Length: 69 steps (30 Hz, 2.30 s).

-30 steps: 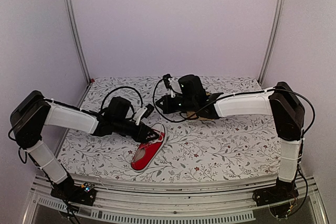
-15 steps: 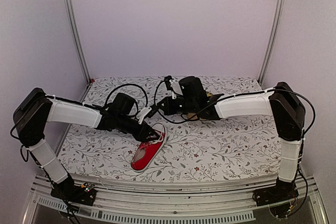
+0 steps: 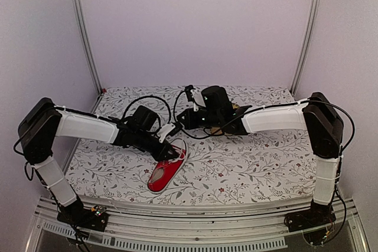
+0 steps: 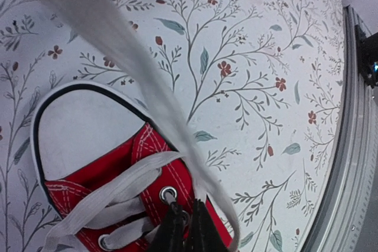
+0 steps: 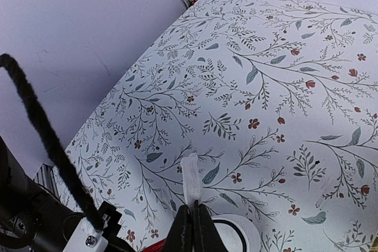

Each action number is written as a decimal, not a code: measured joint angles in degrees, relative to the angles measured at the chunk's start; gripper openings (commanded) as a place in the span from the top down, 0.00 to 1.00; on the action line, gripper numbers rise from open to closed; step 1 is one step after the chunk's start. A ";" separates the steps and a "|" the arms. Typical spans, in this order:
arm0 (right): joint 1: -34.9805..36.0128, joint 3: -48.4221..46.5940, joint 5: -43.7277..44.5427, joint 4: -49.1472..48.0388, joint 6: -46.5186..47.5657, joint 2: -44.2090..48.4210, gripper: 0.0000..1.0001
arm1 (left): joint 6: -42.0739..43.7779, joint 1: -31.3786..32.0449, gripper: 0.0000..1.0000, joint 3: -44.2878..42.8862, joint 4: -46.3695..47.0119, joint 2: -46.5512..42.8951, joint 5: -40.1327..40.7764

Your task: Tie the shoes

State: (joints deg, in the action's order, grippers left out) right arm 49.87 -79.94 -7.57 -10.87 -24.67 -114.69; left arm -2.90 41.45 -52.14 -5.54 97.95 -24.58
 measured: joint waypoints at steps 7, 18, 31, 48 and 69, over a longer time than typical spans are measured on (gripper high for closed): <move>-0.28 3.08 -0.35 -1.20 -0.11 0.85 0.98 | -1.68 0.31 0.84 3.82 1.49 -5.62 2.45; -0.72 13.00 -7.78 -2.32 2.49 6.08 0.98 | -7.19 -2.14 0.52 13.73 10.01 -15.56 5.31; -0.87 21.84 -18.32 -4.87 3.08 11.50 0.98 | -8.92 -2.36 0.58 14.82 11.61 -13.27 1.07; -0.96 24.50 -29.11 -6.51 3.13 13.05 0.98 | -8.76 -2.36 1.00 15.87 12.26 -13.44 4.39; -3.91 15.96 -18.34 0.28 5.57 2.43 0.39 | -10.73 -2.36 1.00 21.35 19.17 -18.34 4.87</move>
State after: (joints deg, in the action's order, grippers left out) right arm 45.95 -63.99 -25.91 -10.59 -19.09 -112.27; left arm -13.63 39.09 -30.79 13.63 79.61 -19.70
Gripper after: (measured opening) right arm 0.530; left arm 0.004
